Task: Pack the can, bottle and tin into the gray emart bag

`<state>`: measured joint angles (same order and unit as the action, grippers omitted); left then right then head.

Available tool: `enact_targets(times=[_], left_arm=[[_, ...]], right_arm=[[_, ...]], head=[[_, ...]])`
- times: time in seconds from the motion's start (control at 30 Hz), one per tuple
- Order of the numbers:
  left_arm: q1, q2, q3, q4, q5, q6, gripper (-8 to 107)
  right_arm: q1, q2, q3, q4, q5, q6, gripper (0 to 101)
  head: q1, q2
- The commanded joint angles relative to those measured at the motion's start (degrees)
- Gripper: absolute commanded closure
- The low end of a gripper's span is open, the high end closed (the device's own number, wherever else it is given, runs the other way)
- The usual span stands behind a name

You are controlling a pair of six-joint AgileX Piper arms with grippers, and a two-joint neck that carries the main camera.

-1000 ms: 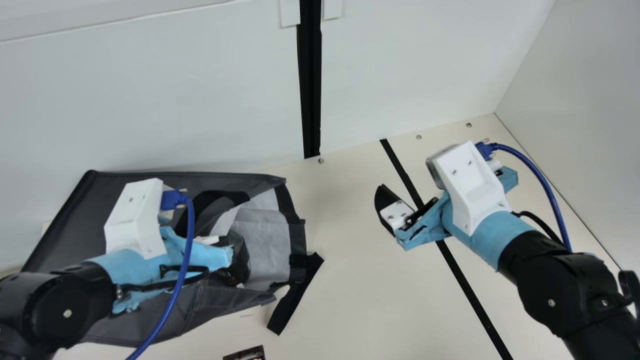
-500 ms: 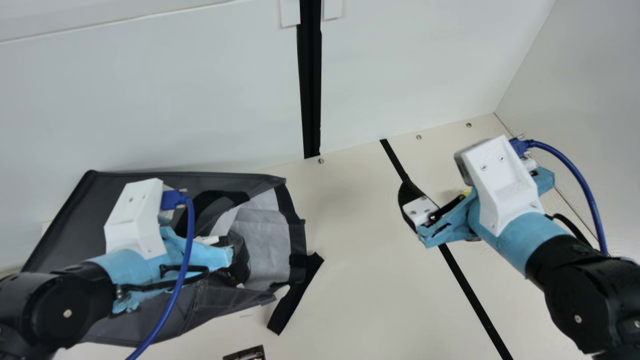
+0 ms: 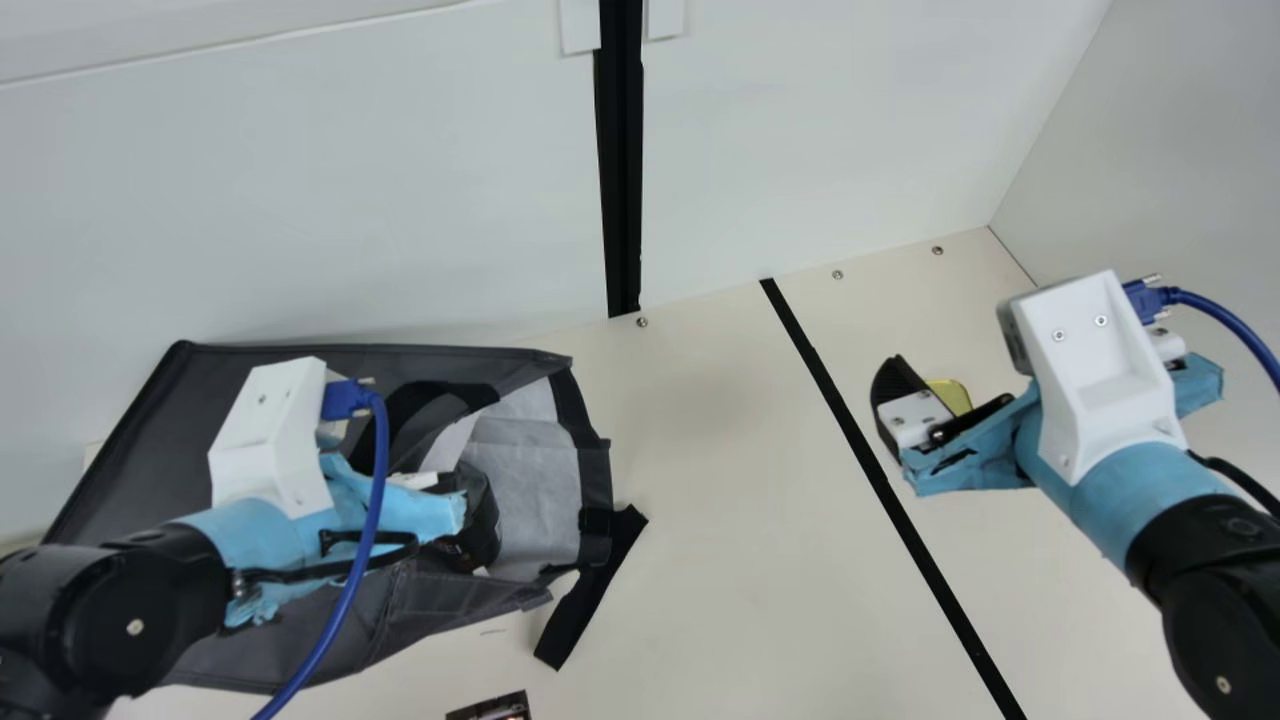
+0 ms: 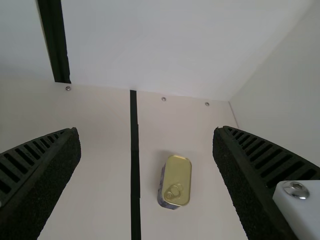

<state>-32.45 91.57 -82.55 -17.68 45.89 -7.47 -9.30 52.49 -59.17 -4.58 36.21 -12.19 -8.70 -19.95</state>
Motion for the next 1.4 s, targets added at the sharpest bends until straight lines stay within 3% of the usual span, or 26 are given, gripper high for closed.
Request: enact_targets(times=[0.0,0.6,1.37], left_arm=[[0.00,0.00,0.00,0.00,0.00,0.00,89],[0.00,0.00,0.00,0.00,0.00,0.00,89],[0.00,0.00,0.00,0.00,0.00,0.00,89]], right_arm=[[-0.21,-0.13,-0.69,-1.80,1.68,1.82,10],[-0.85,-1.57,-7.44,-9.59,13.72,10.00,10],[-4.90,-1.01,-18.57,-5.94,28.55,7.47,10]], head=[[-1.30,-0.05],[-1.30,-0.05],[-1.30,-0.05]])
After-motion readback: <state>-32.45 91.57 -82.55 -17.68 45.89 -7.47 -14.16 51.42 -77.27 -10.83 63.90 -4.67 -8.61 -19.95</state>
